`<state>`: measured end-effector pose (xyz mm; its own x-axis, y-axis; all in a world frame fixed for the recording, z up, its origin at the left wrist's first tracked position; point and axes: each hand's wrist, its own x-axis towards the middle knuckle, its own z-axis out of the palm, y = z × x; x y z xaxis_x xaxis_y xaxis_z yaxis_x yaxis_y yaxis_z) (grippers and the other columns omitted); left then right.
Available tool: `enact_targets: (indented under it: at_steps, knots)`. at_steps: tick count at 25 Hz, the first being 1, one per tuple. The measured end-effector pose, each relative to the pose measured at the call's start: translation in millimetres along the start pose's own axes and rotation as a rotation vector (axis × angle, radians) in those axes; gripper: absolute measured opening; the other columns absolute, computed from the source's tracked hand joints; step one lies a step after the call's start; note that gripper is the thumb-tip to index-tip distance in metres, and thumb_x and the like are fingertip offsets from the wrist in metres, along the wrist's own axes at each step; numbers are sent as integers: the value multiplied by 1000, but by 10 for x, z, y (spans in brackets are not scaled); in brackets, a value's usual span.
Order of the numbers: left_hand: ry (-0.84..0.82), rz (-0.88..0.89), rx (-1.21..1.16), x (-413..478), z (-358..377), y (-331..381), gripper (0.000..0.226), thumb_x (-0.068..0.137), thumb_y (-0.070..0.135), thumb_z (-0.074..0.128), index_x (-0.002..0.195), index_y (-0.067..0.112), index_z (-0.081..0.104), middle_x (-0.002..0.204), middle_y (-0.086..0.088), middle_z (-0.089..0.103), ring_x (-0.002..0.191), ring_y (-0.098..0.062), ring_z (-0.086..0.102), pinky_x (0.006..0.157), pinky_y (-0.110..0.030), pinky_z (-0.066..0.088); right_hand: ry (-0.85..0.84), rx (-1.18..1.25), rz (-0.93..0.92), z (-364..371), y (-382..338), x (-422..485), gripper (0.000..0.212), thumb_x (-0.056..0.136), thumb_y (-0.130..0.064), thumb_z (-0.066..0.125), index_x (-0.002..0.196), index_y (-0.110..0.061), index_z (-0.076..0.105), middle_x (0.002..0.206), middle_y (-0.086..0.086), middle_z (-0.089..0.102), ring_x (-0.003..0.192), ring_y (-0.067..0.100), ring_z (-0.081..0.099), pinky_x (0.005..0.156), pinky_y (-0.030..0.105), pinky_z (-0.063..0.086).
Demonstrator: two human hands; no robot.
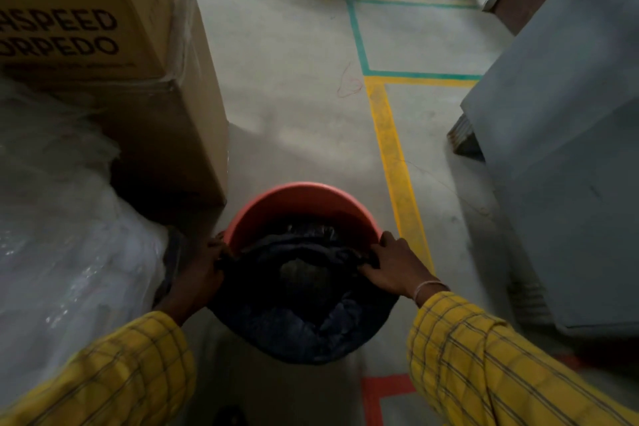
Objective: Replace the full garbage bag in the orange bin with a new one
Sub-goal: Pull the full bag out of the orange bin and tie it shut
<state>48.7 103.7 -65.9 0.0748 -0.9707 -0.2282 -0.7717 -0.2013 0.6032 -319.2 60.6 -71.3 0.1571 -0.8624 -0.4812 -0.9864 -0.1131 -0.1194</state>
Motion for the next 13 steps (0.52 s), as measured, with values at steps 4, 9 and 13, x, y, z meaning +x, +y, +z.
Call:
enact_targets:
  at_steps: [4, 9, 13]
  knots:
    - [-35, -139, -238, -330, 168, -170, 53, 74, -20, 57, 65, 32, 61, 90, -10, 62, 82, -25, 60, 68, -17, 44, 32, 257, 34, 321, 47, -350, 66, 71, -67, 52, 115, -19, 59, 123, 6, 31, 100, 41, 59, 90, 47, 52]
    - [-145, -350, -592, -759, 466, -338, 26, 66, 22, 61, 88, 19, 74, 77, -11, 75, 78, -36, 69, 70, -45, 56, 9, 603, 153, 622, -102, -850, 75, 64, -93, 48, 98, -26, 55, 126, 4, 31, 109, 35, 60, 98, 49, 48]
    - [-229, -647, -895, -1181, 622, -38, 37, 79, 43, 62, 94, 11, 74, 78, -10, 73, 62, -25, 67, 59, -29, 47, -43, 1122, 451, 941, -346, -1079, 108, 55, -107, 32, 119, -26, 66, 133, 9, 56, 112, 27, 58, 108, 45, 42]
